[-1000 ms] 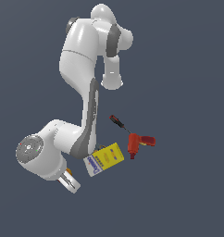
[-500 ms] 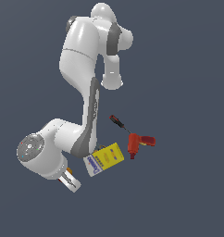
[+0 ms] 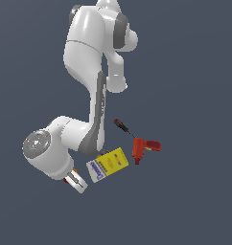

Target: Pick up a designated object from a clutter of objects.

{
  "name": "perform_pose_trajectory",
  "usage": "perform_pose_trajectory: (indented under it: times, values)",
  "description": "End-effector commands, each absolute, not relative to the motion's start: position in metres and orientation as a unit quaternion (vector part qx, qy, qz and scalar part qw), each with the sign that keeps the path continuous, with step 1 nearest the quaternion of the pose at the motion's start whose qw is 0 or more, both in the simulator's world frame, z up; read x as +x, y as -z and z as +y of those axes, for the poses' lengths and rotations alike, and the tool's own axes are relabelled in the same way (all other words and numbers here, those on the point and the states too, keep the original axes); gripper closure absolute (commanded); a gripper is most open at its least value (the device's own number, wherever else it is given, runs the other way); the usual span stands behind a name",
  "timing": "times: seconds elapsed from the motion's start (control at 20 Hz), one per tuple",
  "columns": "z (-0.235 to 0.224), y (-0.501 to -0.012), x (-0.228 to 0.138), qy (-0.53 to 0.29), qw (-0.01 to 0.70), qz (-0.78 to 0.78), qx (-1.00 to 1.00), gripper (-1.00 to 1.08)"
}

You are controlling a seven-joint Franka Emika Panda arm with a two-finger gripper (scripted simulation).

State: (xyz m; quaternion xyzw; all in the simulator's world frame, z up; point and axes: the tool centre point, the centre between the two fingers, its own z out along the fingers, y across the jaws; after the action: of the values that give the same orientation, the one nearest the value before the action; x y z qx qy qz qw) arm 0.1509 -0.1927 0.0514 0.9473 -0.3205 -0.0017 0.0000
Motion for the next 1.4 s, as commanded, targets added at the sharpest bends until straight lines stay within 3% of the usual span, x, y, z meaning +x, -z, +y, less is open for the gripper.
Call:
perform_pose_trajectory:
  times: [0.0,1.35]
  values:
    - [-0.186,-0.060,0.145,0.001,0.000,-0.320,0.947,1.08]
    - [-0.062,-0.195,0.022,0.000,-0.001,-0.320,0.948,1.08]
